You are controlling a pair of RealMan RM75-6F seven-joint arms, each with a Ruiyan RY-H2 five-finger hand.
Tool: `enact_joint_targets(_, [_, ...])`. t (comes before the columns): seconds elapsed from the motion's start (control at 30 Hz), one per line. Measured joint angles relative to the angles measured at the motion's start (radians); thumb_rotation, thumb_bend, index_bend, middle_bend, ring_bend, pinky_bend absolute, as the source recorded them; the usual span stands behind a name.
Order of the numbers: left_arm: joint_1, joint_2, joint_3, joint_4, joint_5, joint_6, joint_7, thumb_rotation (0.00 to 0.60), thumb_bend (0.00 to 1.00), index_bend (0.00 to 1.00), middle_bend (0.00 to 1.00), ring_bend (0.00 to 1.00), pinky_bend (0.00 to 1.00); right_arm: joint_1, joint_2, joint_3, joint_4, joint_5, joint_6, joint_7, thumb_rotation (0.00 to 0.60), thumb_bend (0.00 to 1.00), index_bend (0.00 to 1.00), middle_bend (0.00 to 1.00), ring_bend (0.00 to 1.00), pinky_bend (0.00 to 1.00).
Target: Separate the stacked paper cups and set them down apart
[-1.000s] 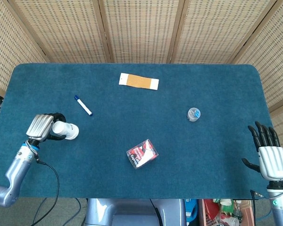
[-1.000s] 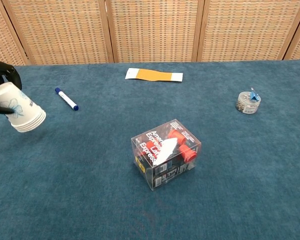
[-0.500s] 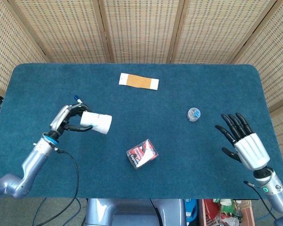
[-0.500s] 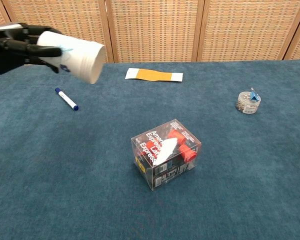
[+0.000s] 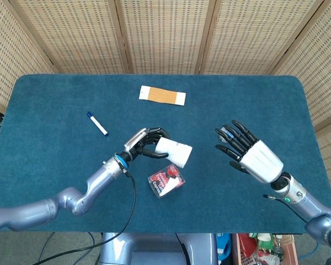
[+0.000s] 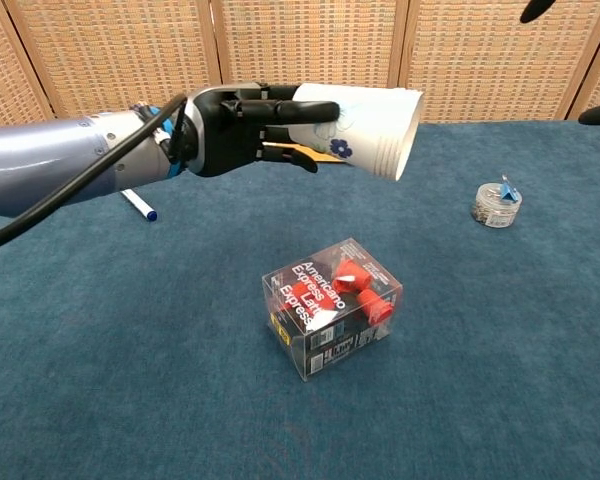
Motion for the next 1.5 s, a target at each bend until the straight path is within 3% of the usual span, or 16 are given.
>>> enact_joint_targets(0.53, [-0.054, -0.079, -0.042, 0.045, -0.028, -0.036, -0.016, 0.6, 0.12, 0.5, 0.5, 0.49, 0.49, 0.105, -0.034, -0.018, -0.033, -0.009, -0.071, -0.051, 0.6, 0.26, 0.41, 0.09, 0.0, 0.0])
enact_joint_targets(1.03, [-0.067, -0.105, -0.057, 0.068, -0.027, -0.057, -0.039, 0.6, 0.12, 0.5, 0.5, 0.49, 0.49, 0.166, -0.066, -0.024, -0.052, 0.0, -0.101, -0.081, 0.6, 0.32, 0.46, 0.09, 0.0, 0.01])
enact_joint_targets(1.3, [-0.066, -0.114, -0.053, 0.077, -0.022, -0.061, -0.04, 0.6, 0.12, 0.5, 0.5, 0.49, 0.49, 0.193, -0.08, -0.033, -0.059, 0.005, -0.116, -0.102, 0.6, 0.45, 0.49, 0.1, 0.0, 0.02])
enact_joint_targets(1.5, [-0.063, -0.113, -0.054, 0.08, -0.023, -0.064, -0.04, 0.6, 0.13, 0.5, 0.5, 0.49, 0.49, 0.199, -0.087, -0.039, -0.053, 0.009, -0.105, -0.106, 0.6, 0.48, 0.51, 0.11, 0.0, 0.03])
